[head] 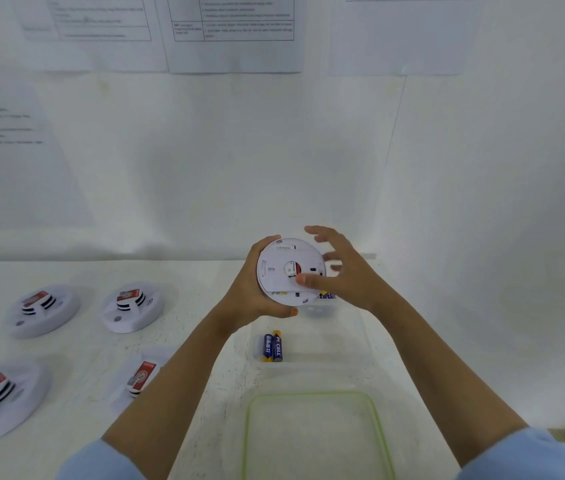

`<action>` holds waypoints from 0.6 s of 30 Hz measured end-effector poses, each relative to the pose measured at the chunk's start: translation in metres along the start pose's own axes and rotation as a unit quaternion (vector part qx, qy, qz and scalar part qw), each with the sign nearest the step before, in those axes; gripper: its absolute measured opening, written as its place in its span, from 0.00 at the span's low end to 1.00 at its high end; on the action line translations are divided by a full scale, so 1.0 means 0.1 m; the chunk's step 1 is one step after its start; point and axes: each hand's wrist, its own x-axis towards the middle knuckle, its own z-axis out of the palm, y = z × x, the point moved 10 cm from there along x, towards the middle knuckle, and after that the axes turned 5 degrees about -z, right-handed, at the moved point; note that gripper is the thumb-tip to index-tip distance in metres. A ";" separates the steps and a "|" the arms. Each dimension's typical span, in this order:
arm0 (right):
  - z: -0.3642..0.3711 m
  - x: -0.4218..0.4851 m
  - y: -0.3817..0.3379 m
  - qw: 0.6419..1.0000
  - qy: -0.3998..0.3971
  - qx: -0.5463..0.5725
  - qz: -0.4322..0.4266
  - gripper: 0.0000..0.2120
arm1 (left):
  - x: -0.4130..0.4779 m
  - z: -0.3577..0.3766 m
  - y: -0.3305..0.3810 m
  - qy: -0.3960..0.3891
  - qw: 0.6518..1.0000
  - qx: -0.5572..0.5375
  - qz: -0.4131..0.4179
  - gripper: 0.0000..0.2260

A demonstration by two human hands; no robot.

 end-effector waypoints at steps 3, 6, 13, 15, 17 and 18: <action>0.08 0.03 -0.18 0.980 -0.046 -0.182 -0.070 0.35 | 0.01 0.00 0.02 0.001 1.000 0.015 0.012 0.41; 0.08 0.05 -0.26 0.956 -0.050 -0.275 -0.088 0.35 | 0.01 0.01 0.03 0.000 0.999 0.027 0.020 0.40; 0.12 0.12 -0.36 0.932 -0.071 -0.329 -0.137 0.32 | -0.01 0.01 -0.01 -0.001 1.000 0.016 0.021 0.39; 0.12 0.14 -0.34 0.929 -0.082 -0.334 -0.136 0.33 | 0.00 0.01 -0.02 -0.003 1.000 0.016 0.020 0.39; 0.15 0.15 -0.34 0.927 -0.094 -0.336 -0.141 0.34 | 0.01 0.02 -0.03 -0.007 1.000 0.022 0.019 0.39; 0.16 0.16 -0.34 0.926 -0.098 -0.335 -0.143 0.34 | 0.01 0.03 -0.05 -0.009 1.000 0.024 0.018 0.39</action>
